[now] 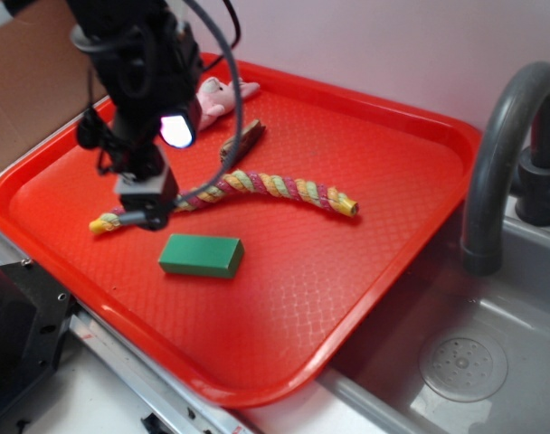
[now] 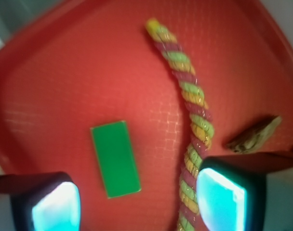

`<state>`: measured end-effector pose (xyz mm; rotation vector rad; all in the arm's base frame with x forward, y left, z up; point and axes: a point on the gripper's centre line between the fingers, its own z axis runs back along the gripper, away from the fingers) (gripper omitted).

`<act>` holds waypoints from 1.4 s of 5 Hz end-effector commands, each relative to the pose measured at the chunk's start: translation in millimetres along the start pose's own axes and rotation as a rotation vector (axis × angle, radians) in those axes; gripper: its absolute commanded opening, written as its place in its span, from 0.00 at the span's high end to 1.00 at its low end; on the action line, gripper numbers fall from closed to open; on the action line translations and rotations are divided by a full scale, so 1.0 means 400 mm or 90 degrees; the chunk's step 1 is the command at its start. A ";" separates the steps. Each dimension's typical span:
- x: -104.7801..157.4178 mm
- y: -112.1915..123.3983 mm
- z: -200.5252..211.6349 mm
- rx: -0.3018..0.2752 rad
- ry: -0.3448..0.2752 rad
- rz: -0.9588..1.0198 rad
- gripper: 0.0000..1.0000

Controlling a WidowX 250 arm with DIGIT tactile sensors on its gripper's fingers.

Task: Grab the green block.

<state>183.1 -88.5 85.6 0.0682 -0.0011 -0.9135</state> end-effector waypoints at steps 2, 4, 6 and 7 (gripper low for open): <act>0.050 -0.050 -0.122 -0.028 -0.018 -0.111 0.00; 0.057 -0.054 -0.169 -0.017 0.022 -0.119 0.00; 0.072 -0.067 -0.194 -0.021 0.033 -0.134 1.00; 0.084 -0.084 -0.194 -0.019 0.036 -0.142 1.00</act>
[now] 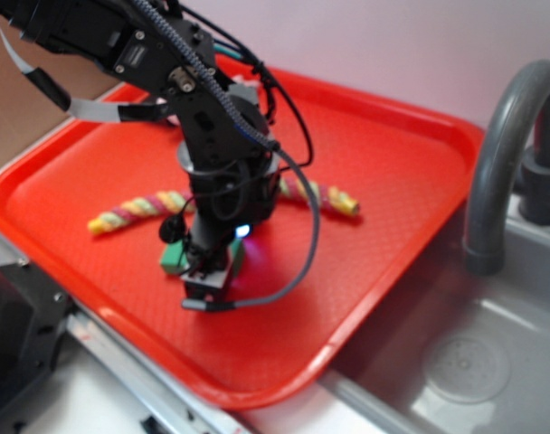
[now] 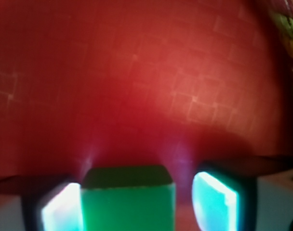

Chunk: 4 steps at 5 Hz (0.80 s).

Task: Grab the green block.

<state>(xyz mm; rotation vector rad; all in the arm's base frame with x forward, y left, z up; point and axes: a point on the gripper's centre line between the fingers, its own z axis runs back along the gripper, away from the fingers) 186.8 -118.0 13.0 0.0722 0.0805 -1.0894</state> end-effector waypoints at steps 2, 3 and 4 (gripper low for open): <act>0.019 0.013 0.038 -0.019 -0.030 0.041 1.00; -0.018 0.075 0.159 0.004 -0.061 0.153 1.00; -0.080 0.102 0.275 -0.016 -0.100 0.279 1.00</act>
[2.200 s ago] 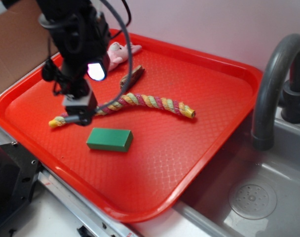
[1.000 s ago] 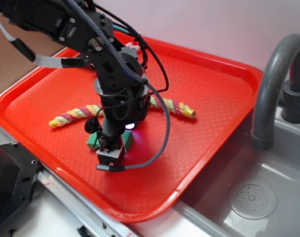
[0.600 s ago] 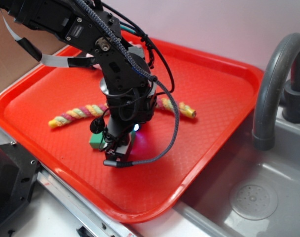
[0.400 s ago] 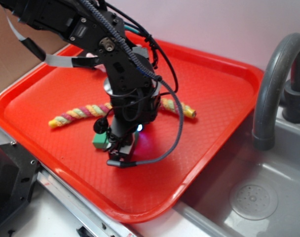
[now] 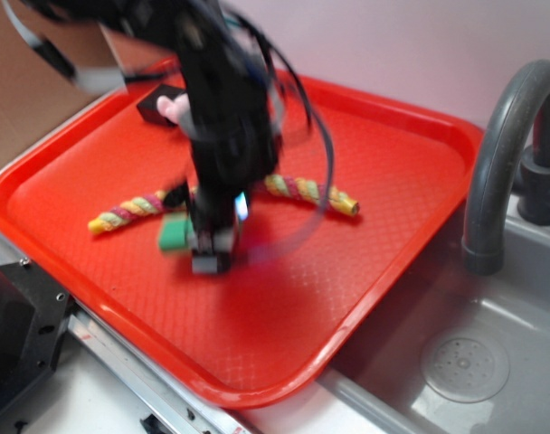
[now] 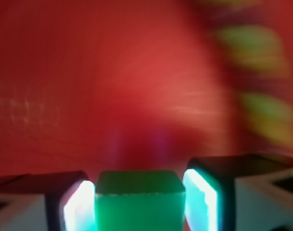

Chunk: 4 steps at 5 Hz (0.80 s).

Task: Grab the green block.

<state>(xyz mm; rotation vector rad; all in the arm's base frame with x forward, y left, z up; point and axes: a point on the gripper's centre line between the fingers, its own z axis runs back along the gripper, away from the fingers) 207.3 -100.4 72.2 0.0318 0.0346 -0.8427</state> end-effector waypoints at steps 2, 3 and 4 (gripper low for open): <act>-0.143 0.027 0.352 0.003 -0.110 0.356 1.00; -0.163 0.013 0.368 0.021 -0.121 0.407 1.00; -0.156 0.017 0.364 0.010 -0.076 0.412 1.00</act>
